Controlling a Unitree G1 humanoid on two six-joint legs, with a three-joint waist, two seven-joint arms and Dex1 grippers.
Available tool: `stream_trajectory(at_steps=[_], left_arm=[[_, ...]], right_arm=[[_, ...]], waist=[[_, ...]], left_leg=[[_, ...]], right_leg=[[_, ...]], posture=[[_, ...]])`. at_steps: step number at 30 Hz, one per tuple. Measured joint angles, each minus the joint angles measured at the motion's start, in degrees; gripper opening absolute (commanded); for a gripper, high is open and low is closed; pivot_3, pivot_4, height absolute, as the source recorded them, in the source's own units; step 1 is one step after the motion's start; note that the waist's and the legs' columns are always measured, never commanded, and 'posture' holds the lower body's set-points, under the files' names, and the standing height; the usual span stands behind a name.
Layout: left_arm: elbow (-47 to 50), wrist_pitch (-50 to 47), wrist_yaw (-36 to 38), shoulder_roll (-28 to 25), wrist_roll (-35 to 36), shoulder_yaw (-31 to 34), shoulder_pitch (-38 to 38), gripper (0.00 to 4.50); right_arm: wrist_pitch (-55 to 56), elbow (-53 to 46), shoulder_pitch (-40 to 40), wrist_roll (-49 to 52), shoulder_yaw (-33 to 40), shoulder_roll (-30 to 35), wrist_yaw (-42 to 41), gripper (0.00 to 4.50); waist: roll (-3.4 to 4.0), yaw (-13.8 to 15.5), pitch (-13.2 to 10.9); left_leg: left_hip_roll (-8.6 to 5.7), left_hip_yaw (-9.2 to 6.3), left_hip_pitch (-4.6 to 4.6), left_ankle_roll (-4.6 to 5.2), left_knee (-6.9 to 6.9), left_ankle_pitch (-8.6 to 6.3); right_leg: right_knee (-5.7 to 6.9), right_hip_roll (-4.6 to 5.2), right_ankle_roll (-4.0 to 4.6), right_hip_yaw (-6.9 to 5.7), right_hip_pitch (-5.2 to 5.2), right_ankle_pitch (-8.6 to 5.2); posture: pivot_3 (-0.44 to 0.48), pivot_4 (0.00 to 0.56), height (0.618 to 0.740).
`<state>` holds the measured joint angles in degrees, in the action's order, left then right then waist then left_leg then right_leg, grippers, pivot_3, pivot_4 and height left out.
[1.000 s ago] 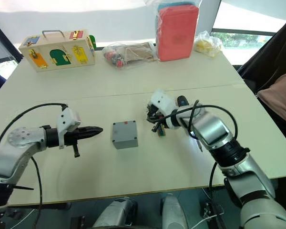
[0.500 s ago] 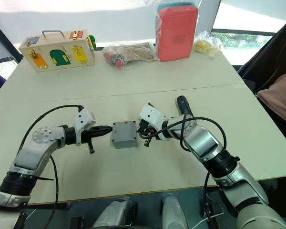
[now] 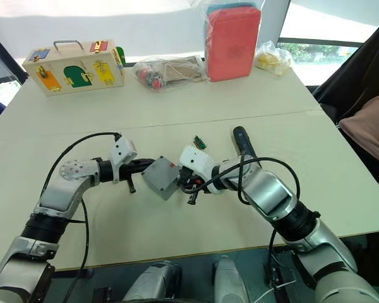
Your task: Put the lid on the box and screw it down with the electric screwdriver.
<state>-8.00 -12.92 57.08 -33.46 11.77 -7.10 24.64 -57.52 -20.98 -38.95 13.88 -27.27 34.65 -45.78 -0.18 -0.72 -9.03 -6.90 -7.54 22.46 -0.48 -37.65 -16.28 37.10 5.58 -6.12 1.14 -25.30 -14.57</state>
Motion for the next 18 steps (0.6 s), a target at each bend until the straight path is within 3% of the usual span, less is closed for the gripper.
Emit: stream_trajectory(at_steps=[6,11,18], left_arm=[[5.4,-1.6,4.2,-6.7,1.7,1.8,-5.5,0.0],[12.4,-5.7,6.6,-10.7,5.1,3.9,-9.2,0.0],[18.5,-9.3,2.8,-8.4,6.5,4.4,-11.2,0.0]], right_arm=[[4.7,4.8,-3.1,-2.4,0.9,1.7,-0.9,0.04],[9.8,11.2,-4.3,-4.4,0.7,-1.2,-1.2,0.04],[14.6,18.5,-4.3,-6.7,-1.6,-7.6,-1.7,0.04]], waist=[[-0.03,-0.2,0.0],[-0.03,0.0,0.0],[-0.03,0.0,0.0]], left_leg=[[0.03,-0.01,0.0,0.01,0.04,-0.01],[0.0,-0.02,0.0,0.02,0.01,-0.01],[0.0,-0.02,0.0,0.02,-0.03,-0.01]], right_leg=[[0.0,-0.01,0.0,0.03,-0.02,0.0],[0.0,0.01,0.0,0.07,0.02,0.0],[0.03,0.0,0.0,0.06,0.02,0.0]], posture=[[0.0,0.15,0.74],[0.0,0.15,0.74],[0.0,0.15,0.74]])
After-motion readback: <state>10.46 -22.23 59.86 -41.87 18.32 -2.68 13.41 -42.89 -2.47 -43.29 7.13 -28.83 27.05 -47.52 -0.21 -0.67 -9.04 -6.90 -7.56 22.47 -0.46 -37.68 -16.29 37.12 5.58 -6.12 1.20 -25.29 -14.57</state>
